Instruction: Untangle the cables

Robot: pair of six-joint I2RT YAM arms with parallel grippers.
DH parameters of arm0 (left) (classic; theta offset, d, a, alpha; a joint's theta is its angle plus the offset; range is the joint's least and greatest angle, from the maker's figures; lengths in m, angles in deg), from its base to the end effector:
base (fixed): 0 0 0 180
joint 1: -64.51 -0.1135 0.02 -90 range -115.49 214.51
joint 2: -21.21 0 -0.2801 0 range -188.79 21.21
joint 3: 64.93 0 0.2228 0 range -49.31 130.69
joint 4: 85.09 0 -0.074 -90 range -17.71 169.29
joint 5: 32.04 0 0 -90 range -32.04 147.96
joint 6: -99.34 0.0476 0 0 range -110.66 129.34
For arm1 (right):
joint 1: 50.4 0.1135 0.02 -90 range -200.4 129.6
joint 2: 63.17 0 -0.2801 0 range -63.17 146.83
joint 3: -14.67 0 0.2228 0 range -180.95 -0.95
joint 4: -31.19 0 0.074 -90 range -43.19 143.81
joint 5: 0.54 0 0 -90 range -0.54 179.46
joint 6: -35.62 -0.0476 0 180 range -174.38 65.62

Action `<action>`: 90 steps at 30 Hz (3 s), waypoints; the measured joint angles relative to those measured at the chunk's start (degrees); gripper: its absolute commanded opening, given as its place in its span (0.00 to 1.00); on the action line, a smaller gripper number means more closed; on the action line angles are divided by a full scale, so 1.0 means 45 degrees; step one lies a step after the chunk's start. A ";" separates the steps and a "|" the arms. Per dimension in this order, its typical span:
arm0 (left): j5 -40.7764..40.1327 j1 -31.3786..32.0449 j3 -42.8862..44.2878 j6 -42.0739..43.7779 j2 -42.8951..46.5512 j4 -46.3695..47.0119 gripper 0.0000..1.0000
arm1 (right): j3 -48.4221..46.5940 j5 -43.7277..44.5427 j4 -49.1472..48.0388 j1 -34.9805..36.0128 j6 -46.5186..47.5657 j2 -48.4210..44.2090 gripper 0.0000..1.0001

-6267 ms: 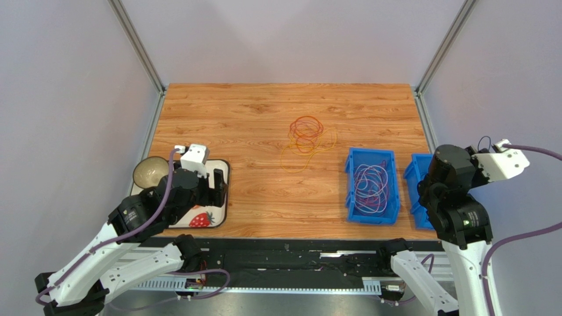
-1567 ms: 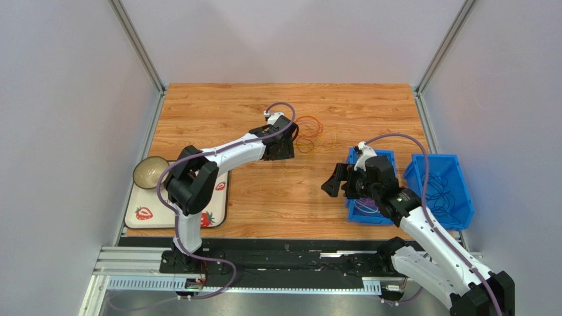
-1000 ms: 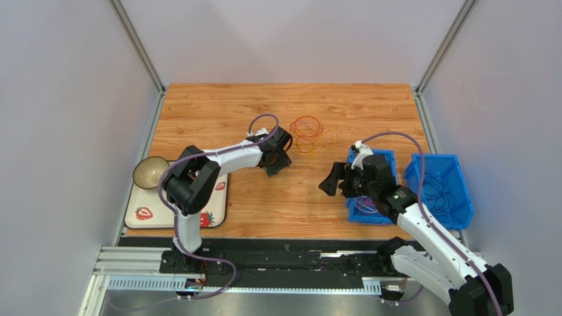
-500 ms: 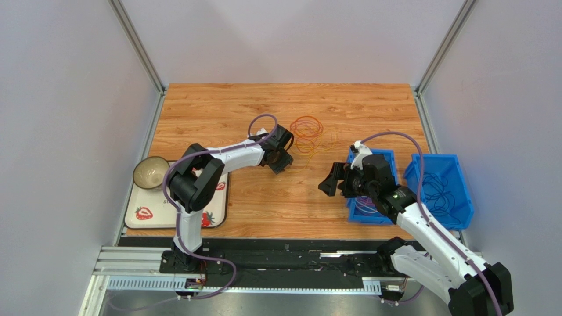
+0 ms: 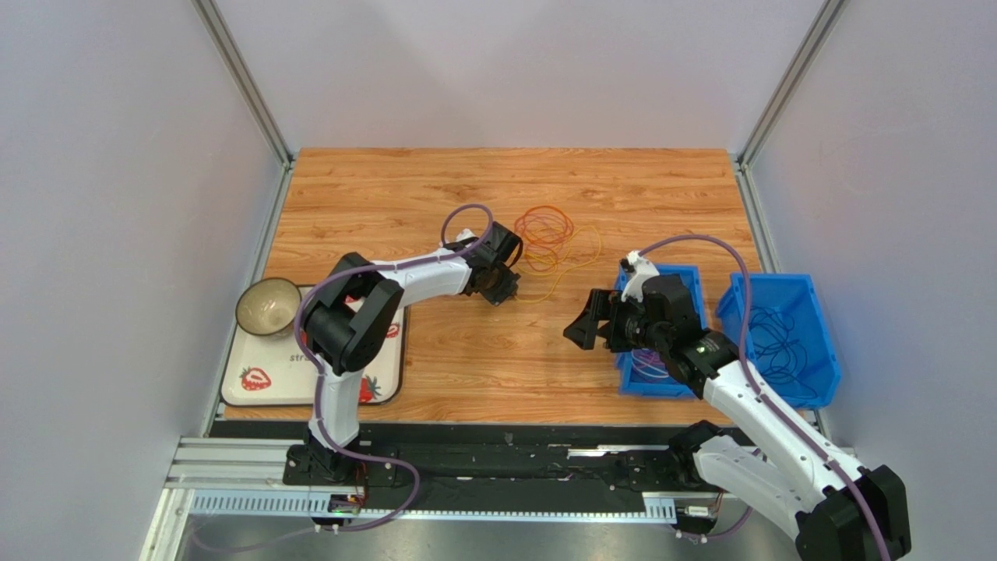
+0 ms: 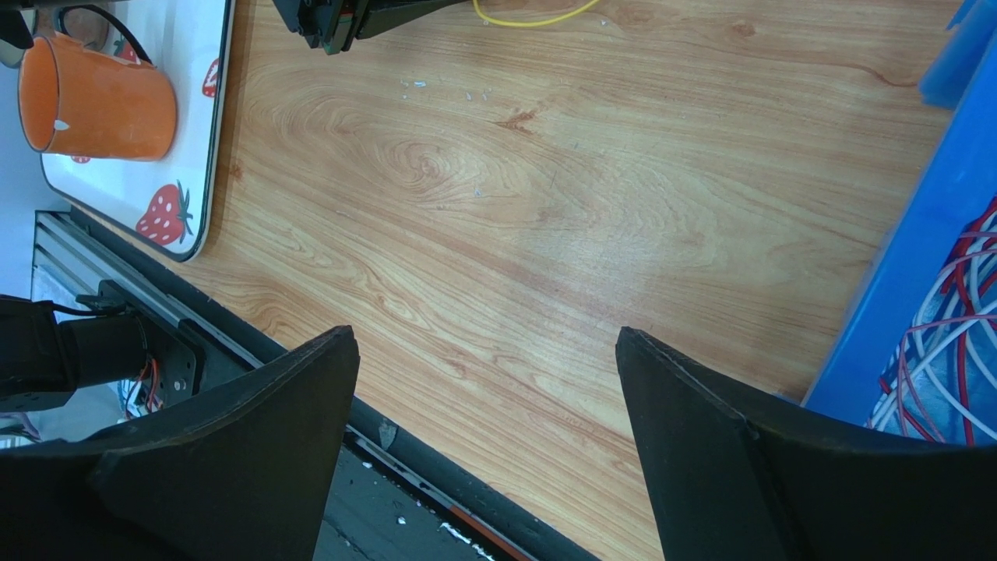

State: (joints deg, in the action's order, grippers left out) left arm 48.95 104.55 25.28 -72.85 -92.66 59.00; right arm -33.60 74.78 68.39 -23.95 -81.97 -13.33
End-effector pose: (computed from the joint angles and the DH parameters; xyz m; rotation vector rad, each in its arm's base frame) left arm 0.3100 -0.2508 0.1759 -1.0247 2.4982 -0.5401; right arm 0.1340 0.0801 0.2463 -0.1212 2.3409 0.7780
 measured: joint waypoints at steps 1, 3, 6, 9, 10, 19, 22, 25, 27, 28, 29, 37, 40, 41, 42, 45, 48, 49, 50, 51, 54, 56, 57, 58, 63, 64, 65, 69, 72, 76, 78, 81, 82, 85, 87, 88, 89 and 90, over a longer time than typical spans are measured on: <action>0.0000 0.0000 -0.0015 0.0015 0.0000 0.0019 0.00 | 0.0005 0.0000 0.0000 0.0000 0.0000 0.0000 0.89; -0.0010 0.0000 -0.0136 0.0112 0.0073 0.0160 0.00 | 0.0005 0.0000 0.0000 0.0000 0.0000 0.0000 0.89; -0.0015 -0.0005 -0.0729 0.0495 0.0670 0.0209 0.00 | 0.0005 0.0000 0.0000 0.0000 0.0000 0.0000 0.89; -0.0053 -0.0058 -0.1661 0.1205 0.2263 0.0175 0.00 | 0.0005 0.0005 0.0005 0.0000 0.0005 0.0000 0.88; -0.0102 -0.0097 -0.1836 0.1520 0.2977 0.0112 0.00 | 0.0005 0.0005 0.0005 0.0000 0.0000 0.0000 0.88; -0.0214 -0.0262 0.2977 0.6693 0.6751 -0.0835 0.00 | -0.0010 0.0039 0.0092 0.0000 0.0000 -0.0029 0.88; 0.0044 -0.0078 0.4537 0.8238 0.7805 -0.0850 0.00 | -0.0044 0.0058 0.0316 0.0000 -0.0010 -0.0180 0.88; 0.0461 0.0019 0.4779 0.9146 0.9088 -0.0772 0.00 | -0.0107 0.0112 0.0544 0.0000 -0.0073 -0.0432 0.88; 0.0680 0.0019 0.4119 0.9403 0.9646 -0.0500 0.00 | -0.0155 0.0141 0.0597 0.0000 -0.0146 -0.0539 0.88; 0.0787 0.0019 0.3594 0.9486 0.9952 -0.0457 0.00 | -0.0194 0.0146 0.0627 0.0000 -0.0180 -0.0563 0.88; 0.0942 0.0015 0.2982 0.9525 1.0122 -0.0325 0.00 | -0.0243 0.0146 0.0685 0.0000 -0.0199 -0.0583 0.88; 0.2637 0.0277 -0.1690 0.9496 0.7922 -0.0413 0.00 | -0.0602 0.0233 0.1375 0.0000 -0.0287 -0.1020 0.88; 0.2997 0.0578 -0.2220 0.9486 0.7203 -0.0733 0.00 | -0.0792 0.0257 0.1530 0.0000 -0.0306 -0.1180 0.88; 0.3079 0.0719 -0.2234 0.9476 0.7077 -0.0782 0.00 | -0.0845 0.0257 0.1569 0.0000 -0.0340 -0.1224 0.88; 0.3152 0.0826 -0.2234 0.9471 0.7014 -0.0763 0.00 | -0.0869 0.0253 0.1579 0.0000 -0.0350 -0.1248 0.88; 0.3351 0.1059 -0.2229 0.9350 0.6887 -0.0520 0.00 | -0.0884 0.0253 0.1671 0.0000 -0.0442 -0.1331 0.88; 0.3560 0.1151 -0.2229 0.9224 0.6484 -0.0257 0.00 | -0.0884 0.0248 0.1807 0.0000 -0.0534 -0.1355 0.88; 0.3604 0.1156 -0.2229 0.9190 0.6251 -0.0155 0.03 | -0.0884 0.0248 0.1826 0.0000 -0.0568 -0.1350 0.88; 0.3672 0.1156 -0.2229 0.9175 0.6013 -0.0107 0.09 | -0.0884 0.0238 0.1831 0.0000 -0.0588 -0.1350 0.88; 0.3701 0.1156 -0.2220 0.9180 0.5819 -0.0097 0.16 | -0.0884 0.0228 0.1826 0.0000 -0.0597 -0.1350 0.88; 0.3560 0.1156 -0.2113 0.9233 0.5280 -0.0495 0.37 | -0.0884 0.0185 0.1826 0.0000 -0.0641 -0.1316 0.88; 0.3167 0.1156 -0.2108 0.9194 0.5255 -0.1025 0.47 | -0.0884 0.0194 0.1831 0.0000 -0.0661 -0.1185 0.86; 0.2963 0.1156 -0.2108 0.9219 0.5328 -0.1268 0.50 | -0.0884 0.0219 0.1836 0.0000 -0.0661 -0.1083 0.86; 0.2725 0.1156 -0.2103 0.9233 0.5435 -0.1530 0.67 | -0.0903 0.0257 0.1889 0.0010 -0.0651 -0.0928 0.86; 0.1360 0.1151 -0.2103 0.9403 0.6693 -0.2929 0.72 | -0.1622 0.0991 0.2477 0.0461 -0.0423 0.0593 0.84; 0.1069 0.1132 -0.2103 0.9462 0.7077 -0.3235 0.73 | -0.1923 0.1205 0.2647 0.0665 -0.0306 0.0996 0.84; 0.0806 0.1083 -0.2103 0.9496 0.7475 -0.3536 0.73 | -0.2220 0.1423 0.2744 0.0913 -0.0209 0.1399 0.85; -0.0151 0.0806 -0.2113 0.9719 0.9238 -0.4881 0.75 | -0.3298 0.2283 0.2948 0.1846 0.0126 0.2817 0.85; -0.0675 0.0272 -0.2244 0.9908 1.0739 -0.5785 0.75 | -0.3900 0.2735 0.3002 0.2118 0.0296 0.3711 0.85; -0.1224 -0.0253 -0.2356 1.0180 1.2322 -0.7087 0.75 | -0.4731 0.3361 0.3138 0.2113 0.0437 0.4901 0.85; -0.1341 -0.0248 -0.2419 1.0380 1.2920 -0.7626 0.75 | -0.5382 0.3818 0.3419 0.2113 0.0481 0.5591 0.85; -0.1574 -0.0248 -0.2472 1.0690 1.3673 -0.8223 0.75 | -0.6402 0.4566 0.3857 0.2118 0.0583 0.6504 0.85; -0.1729 -0.0248 -0.2482 1.0822 1.3945 -0.8422 0.75 | -0.6824 0.4804 0.4041 0.2137 0.0656 0.6863 0.86; -0.2161 -0.0248 -0.2633 1.1205 1.4712 -0.8714 0.76 | -0.7859 0.5421 0.4473 0.2191 0.0923 0.7966 0.86; -0.2448 -0.0248 -0.2846 1.1351 1.5188 -0.8791 0.76 | -0.8213 0.5702 0.4692 0.2205 0.1122 0.8597 0.86; -0.2545 -0.0248 -0.2987 1.1419 1.5450 -0.8806 0.76 | -0.8276 0.5765 0.4765 0.2205 0.1224 0.8869 0.86; -0.2618 -0.0248 -0.3118 1.1511 1.5684 -0.8820 0.77 | -0.8281 0.5756 0.4857 0.2225 0.1341 0.9122 0.86; -0.2701 -0.0248 -0.3215 1.1579 1.5839 -0.8816 0.77 | -0.8281 0.5712 0.4983 0.2225 0.1428 0.9335 0.86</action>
State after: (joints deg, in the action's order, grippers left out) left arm 36.79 103.43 10.81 -20.75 -21.38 19.33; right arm -70.86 100.49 90.82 -13.94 -75.54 28.68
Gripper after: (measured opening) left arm 0.758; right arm 0.860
